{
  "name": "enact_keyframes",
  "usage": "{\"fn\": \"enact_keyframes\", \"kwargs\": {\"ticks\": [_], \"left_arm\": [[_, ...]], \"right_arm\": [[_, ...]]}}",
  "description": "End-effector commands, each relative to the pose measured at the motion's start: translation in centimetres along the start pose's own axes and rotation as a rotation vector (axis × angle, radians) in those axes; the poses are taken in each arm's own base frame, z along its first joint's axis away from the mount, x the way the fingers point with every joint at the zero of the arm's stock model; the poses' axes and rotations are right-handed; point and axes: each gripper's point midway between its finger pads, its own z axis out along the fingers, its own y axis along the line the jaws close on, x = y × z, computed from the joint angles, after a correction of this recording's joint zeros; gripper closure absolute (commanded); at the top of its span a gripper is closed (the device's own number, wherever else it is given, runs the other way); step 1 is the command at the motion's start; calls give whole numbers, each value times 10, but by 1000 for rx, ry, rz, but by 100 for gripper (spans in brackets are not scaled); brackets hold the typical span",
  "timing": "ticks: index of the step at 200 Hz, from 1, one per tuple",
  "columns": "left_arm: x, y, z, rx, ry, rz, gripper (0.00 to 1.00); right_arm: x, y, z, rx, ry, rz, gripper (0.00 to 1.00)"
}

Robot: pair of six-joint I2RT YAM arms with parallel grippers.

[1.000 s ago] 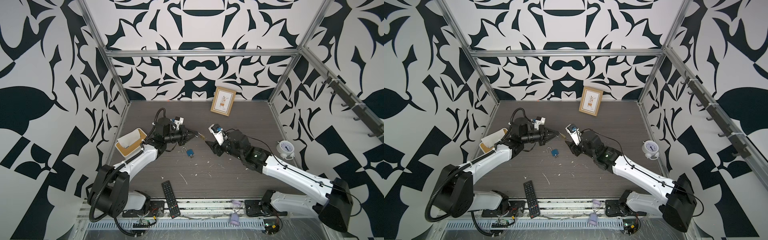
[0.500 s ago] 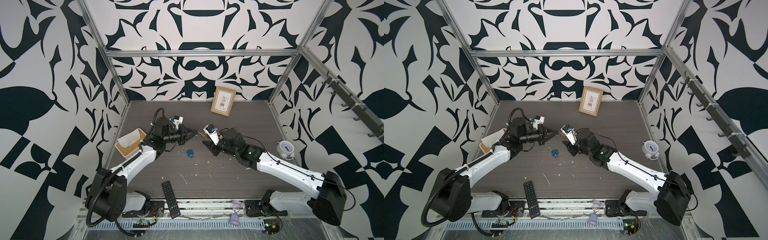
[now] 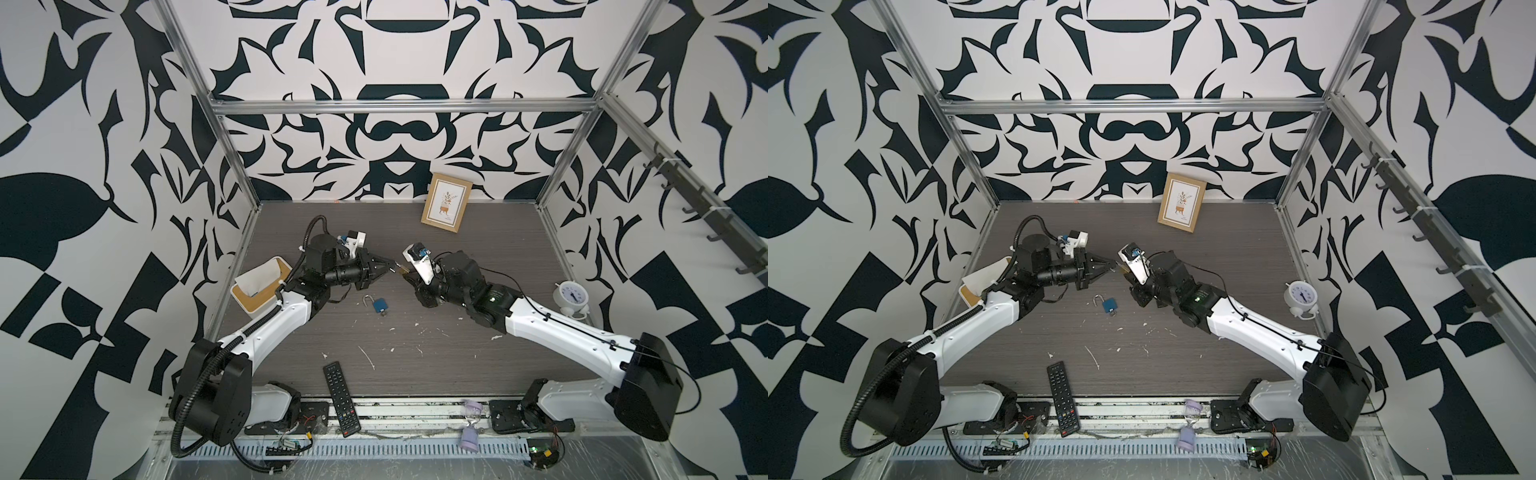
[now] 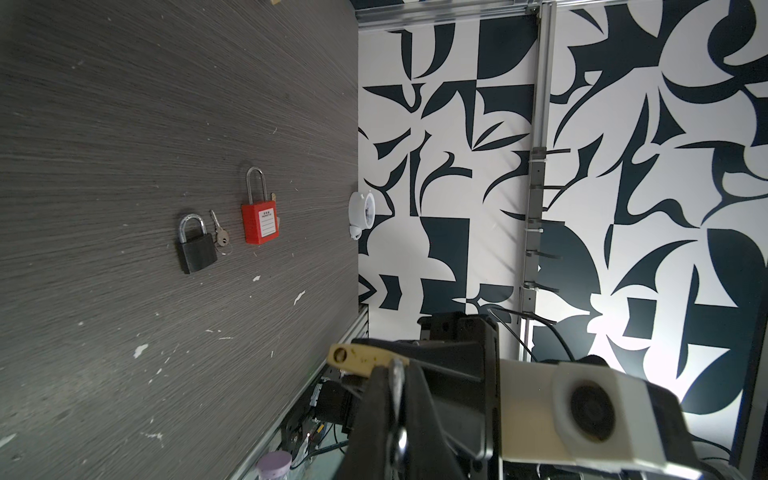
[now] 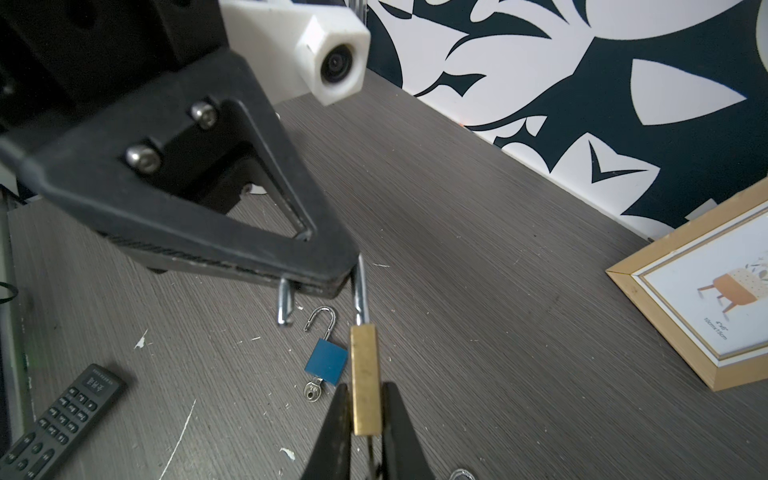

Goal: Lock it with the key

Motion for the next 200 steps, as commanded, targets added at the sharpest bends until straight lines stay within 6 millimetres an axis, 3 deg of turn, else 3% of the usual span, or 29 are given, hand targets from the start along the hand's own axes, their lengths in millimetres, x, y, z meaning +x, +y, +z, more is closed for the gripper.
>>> {"fn": "enact_keyframes", "kwargs": {"ticks": [1,44,66,200], "left_arm": [[7,-9,-2,47,19,26,100],[6,-7,0,62,25,14,100],[7,-7,0,64,25,11,100],[3,-6,1,104,9,-19,100]], "right_arm": [[-38,-1,-13,-18,-130,49,87],[-47,-16,-25,-95,-224,213,92],[-49,-18,-29,-114,-240,243,85],[-43,-11,-11,-204,-209,317,76]]}}
